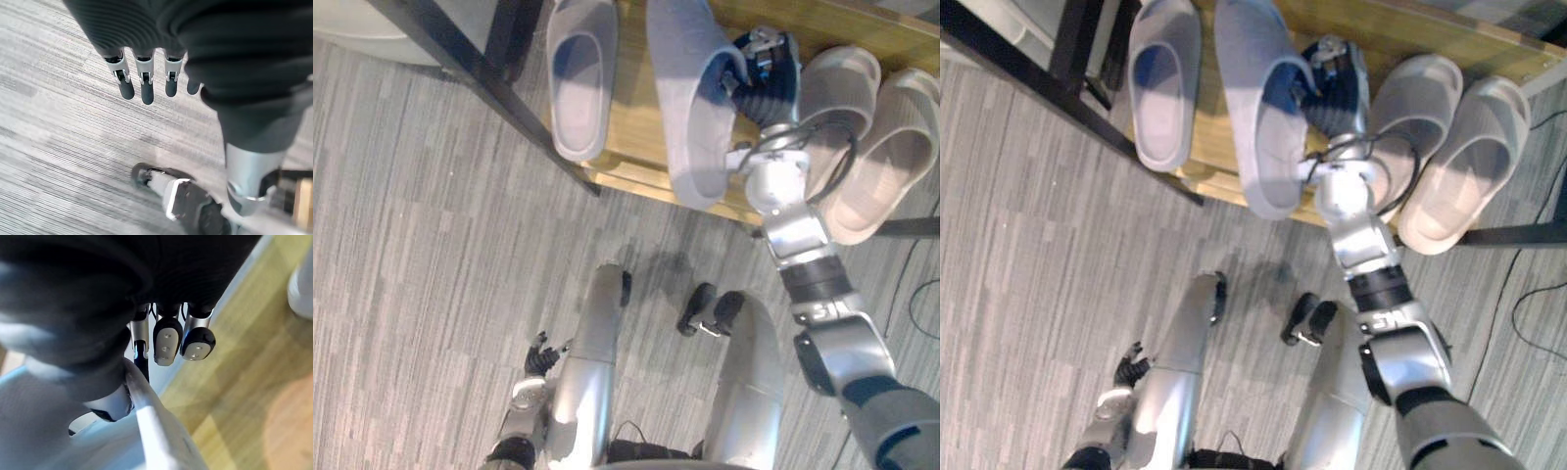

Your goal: Organize the slippers on the shoe rack

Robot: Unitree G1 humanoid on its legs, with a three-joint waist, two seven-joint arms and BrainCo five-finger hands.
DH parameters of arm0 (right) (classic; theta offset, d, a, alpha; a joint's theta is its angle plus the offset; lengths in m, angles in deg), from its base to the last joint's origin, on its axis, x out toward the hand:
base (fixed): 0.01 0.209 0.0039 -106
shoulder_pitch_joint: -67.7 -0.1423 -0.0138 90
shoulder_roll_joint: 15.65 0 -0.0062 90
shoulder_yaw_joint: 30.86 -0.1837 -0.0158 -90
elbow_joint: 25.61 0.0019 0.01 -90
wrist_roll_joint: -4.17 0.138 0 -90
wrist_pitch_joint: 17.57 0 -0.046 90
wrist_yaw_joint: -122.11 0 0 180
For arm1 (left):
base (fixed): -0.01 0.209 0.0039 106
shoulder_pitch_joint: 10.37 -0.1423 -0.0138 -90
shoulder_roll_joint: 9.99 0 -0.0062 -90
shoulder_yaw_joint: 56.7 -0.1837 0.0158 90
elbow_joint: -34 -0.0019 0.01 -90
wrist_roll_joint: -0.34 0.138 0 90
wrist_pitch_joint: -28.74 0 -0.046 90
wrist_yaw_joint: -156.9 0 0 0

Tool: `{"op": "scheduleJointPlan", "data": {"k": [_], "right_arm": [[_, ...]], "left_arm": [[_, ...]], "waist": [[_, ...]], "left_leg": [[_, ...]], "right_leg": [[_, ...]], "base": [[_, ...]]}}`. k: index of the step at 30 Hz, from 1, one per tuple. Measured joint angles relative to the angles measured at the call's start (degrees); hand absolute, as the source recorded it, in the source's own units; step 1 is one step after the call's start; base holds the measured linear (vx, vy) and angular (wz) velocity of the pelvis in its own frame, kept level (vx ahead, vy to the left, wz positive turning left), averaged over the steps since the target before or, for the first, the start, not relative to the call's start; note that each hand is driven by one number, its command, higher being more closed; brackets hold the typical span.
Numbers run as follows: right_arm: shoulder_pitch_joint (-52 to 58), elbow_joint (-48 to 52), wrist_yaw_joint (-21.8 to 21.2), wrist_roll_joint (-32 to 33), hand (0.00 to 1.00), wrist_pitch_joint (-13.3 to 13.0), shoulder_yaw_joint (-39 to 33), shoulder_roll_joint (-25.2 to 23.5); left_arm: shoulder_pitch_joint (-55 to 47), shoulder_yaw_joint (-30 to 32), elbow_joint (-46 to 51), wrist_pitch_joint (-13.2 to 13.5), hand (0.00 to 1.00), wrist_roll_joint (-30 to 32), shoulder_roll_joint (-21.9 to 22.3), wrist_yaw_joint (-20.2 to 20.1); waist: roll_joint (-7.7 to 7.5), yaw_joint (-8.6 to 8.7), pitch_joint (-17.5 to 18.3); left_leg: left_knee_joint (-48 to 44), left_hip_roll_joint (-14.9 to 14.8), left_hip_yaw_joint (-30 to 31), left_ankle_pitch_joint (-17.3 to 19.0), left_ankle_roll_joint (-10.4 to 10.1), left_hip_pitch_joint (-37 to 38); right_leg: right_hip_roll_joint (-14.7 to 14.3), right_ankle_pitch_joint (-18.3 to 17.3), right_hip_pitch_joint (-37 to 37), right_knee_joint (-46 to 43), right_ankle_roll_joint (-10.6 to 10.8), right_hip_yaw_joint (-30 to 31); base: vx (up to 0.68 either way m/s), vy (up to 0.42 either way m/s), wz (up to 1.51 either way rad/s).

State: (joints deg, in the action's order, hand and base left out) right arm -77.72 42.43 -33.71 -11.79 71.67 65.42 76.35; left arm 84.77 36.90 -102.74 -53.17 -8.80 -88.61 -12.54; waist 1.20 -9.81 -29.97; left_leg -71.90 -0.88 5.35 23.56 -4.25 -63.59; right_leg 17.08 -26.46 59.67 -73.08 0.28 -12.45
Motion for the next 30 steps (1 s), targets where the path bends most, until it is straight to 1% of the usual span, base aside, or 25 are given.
{"op": "scheduleJointPlan", "data": {"k": [5, 6, 8, 9, 10, 12, 17, 21, 26, 30], "right_arm": [[-3.0, -4.5, 1.2, 0.1, 1.0, 1.3, -1.8, -2.7], [-3.7, -6.9, 1.8, 0.2, 1.0, 1.5, -1.8, -2.9], [-4.2, -8.7, 2.2, 0.2, 1.0, 2.0, -2.0, -3.4], [-4.8, -10.8, 3.1, 0.3, 0.0, 2.7, -3.0, -4.9], [-4.8, -11.0, 3.1, 0.3, 0.0, 2.8, -3.2, -5.0], [-5.9, -12.6, 4.6, 1.0, 0.0, 3.0, -4.0, -5.3], [-7.3, -13.2, 5.9, 2.7, 0.0, 3.1, -4.5, -6.5], [-7.3, -12.9, 6.3, 3.8, 0.0, 3.1, -5.3, -7.4], [-6.8, -12.3, 7.3, 4.8, 0.0, 3.1, -5.8, -9.1], [-3.1, -8.1, 7.3, 4.8, 0.0, 2.9, -6.0, -9.6]], "left_arm": [[1.1, 0.9, 0.0, 0.1, 0.0, -0.1, 0.3, 0.9], [1.3, 0.9, 0.0, 0.1, 0.0, -0.1, 0.3, 1.0], [1.5, 0.9, 0.0, 0.1, 0.0, -0.1, 0.3, 1.6], [1.8, 0.7, -0.2, 0.1, 0.0, -0.1, 0.3, 1.8], [1.9, 0.7, -0.2, 0.1, 0.0, -0.1, 0.3, 1.8], [3.0, -0.3, -0.2, 0.1, 0.0, -0.1, 0.3, 1.9], [3.8, -0.3, -0.3, 0.1, 0.0, -0.2, 0.4, 3.0], [4.4, -0.2, -0.8, 0.1, 0.0, -1.3, 0.4, 3.0], [4.8, -0.2, -1.1, 0.1, 0.0, -1.3, 0.4, 3.0], [5.1, -0.2, -1.1, 0.0, 0.0, -1.3, 0.5, 3.0]], "waist": [[-0.39, -0.24, 1.0], [-0.54, -0.42, 1.1], [-0.55, -0.47, 1.3], [-0.77, -0.76, 2.3], [-0.83, -0.85, 2.5], [-0.81, -1.91, 2.7], [-0.78, -2.13, 2.8], [-0.78, -2.38, 2.8], [-0.79, -2.36, 2.8], [-1.05, -2.28, 3.2]], "left_leg": [[-0.9, 0.0, 0.6, -0.2, -0.4, -2.3], [-1.0, 0.2, 0.9, -0.3, -0.6, -2.7], [-1.1, 0.4, 1.4, -0.4, -0.8, -3.1], [-1.1, 0.5, 1.7, -0.6, -1.1, -4.1], [-1.1, 0.5, 1.7, -0.6, -1.2, -4.2], [-1.1, 0.6, 1.8, -0.8, -1.5, -4.5], [-1.0, 0.8, 2.6, -1.1, -2.0, -4.7], [-0.5, 0.9, 3.1, -1.5, -2.7, -4.8], [-0.1, 0.6, 3.1, -1.7, -3.0, -4.3], [0.7, 0.5, 3.1, -1.7, -3.0, -2.8]], "right_leg": [[0.1, -0.3, 2.1, -1.1, -0.5, -0.4], [0.4, -0.4, 2.4, -1.4, -0.8, -0.7], [0.6, -0.6, 2.4, -1.6, -1.0, -1.1], [0.6, -0.7, 3.3, -1.8, -1.2, -1.6], [0.6, -0.7, 3.4, -1.8, -1.2, -1.6], [0.9, -0.9, 3.8, -2.3, -1.6, -1.7], [1.0, -1.3, 3.8, -2.6, -2.2, -2.4], [1.0, -1.4, 3.9, -2.6, -2.4, -2.9], [0.8, -1.4, 3.6, -2.6, -2.5, -3.0], [0.6, -1.4, 2.2, -1.7, -2.4, -3.0]], "base": [[-0.02, -0.011, 0.03], [-0.04, -0.012, 0.09], [-0.03, -0.014, 0.11], [-0.02, -0.013, 0.08], [-0.02, -0.019, 0.06], [-0.02, -0.022, 0.05], [-0.02, -0.016, 0.06], [-0.01, -0.012, 0.04], [0.0, 0.0, 0.0], [0.0, 0.0, 0.0]]}}
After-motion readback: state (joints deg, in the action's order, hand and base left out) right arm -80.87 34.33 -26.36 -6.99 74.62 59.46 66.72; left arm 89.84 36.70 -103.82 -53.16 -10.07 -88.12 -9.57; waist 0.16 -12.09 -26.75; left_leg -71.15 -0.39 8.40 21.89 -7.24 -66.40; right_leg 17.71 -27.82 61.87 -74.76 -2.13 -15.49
